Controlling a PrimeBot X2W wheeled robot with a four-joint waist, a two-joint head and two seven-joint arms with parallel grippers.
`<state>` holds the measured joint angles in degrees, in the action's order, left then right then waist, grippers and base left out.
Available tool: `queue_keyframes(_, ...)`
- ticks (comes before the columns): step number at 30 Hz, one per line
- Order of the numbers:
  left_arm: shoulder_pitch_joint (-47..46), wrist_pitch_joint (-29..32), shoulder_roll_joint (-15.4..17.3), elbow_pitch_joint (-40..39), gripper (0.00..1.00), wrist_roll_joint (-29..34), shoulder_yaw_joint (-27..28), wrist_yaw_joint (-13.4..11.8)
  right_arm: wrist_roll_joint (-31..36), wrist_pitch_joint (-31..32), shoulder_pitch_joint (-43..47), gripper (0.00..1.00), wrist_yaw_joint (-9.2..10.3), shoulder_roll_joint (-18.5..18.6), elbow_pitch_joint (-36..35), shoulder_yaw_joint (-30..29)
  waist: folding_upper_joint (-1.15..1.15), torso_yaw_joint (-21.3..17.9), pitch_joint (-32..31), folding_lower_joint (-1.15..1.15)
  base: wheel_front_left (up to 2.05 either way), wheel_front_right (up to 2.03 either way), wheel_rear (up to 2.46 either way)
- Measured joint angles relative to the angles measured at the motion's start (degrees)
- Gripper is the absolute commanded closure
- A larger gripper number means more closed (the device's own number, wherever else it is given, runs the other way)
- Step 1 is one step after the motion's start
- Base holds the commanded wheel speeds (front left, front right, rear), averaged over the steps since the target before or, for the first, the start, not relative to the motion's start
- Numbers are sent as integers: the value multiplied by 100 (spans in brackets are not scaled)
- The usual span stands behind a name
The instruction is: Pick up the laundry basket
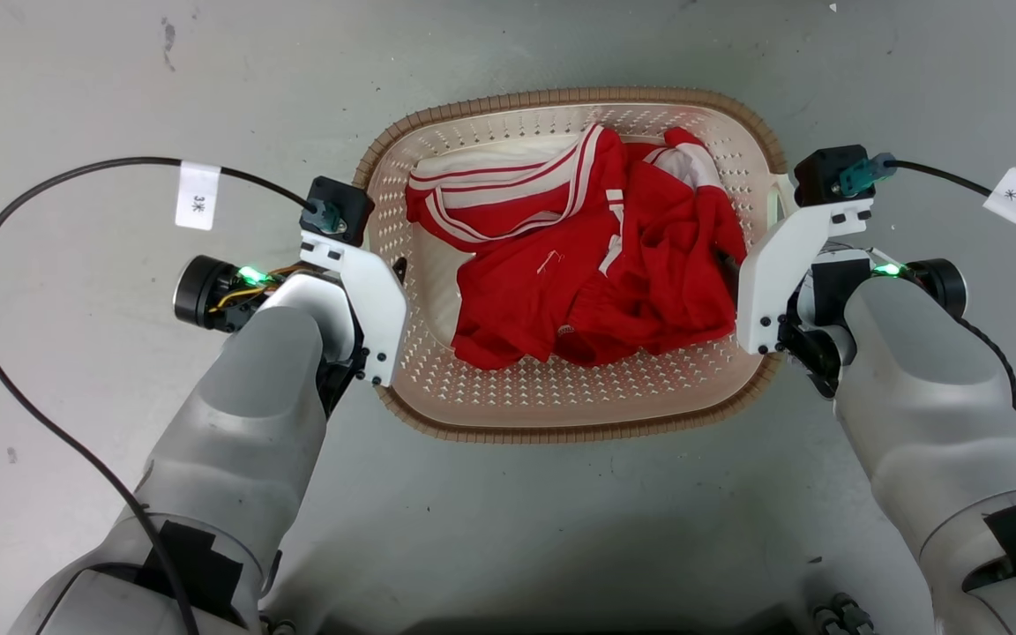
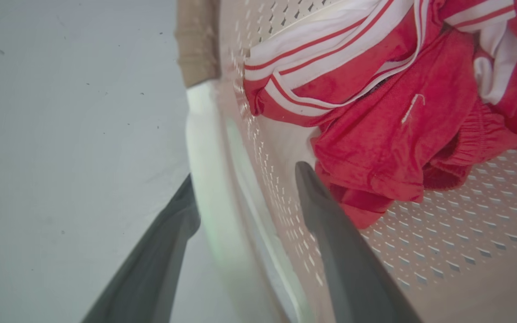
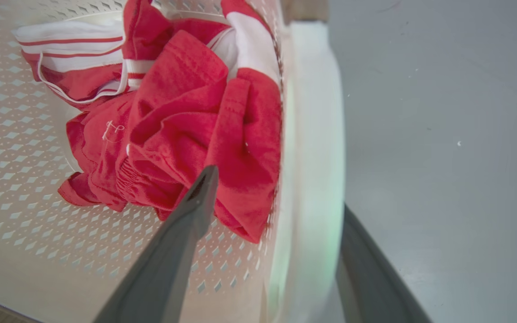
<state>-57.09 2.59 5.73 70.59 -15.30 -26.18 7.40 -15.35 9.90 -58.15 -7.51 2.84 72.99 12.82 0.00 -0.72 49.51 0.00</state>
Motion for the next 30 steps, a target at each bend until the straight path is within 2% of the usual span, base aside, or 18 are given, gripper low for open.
queue_keyframes(1,-3,2,-2,1,5,-31,-27,0,0,0,-2,33,0,0,7,8,0,1,1,0,0,0,0)
queue_keyframes(2,-4,8,-8,2,100,-79,-58,0,-4,8,-2,100,0,0,14,22,0,1,0,0,0,0,0)
queue_keyframes(11,-13,53,60,-58,100,-470,-347,-2,-76,20,-29,100,9,18,56,152,0,-1,15,0,0,0,0)
queue_keyframes(16,68,225,126,-190,100,-792,-725,-7,-2,188,-10,100,9,13,78,172,0,-29,-240,0,0,0,0)
queue_keyframes(24,339,945,289,-554,100,-1435,-1406,-7,338,1059,162,100,9,12,80,108,0,-67,-954,0,0,0,0)
queue_keyframes(30,553,1742,586,-1076,100,-2078,-2112,-8,520,1796,310,100,1,-20,78,89,0,-89,-1668,0,0,0,0)
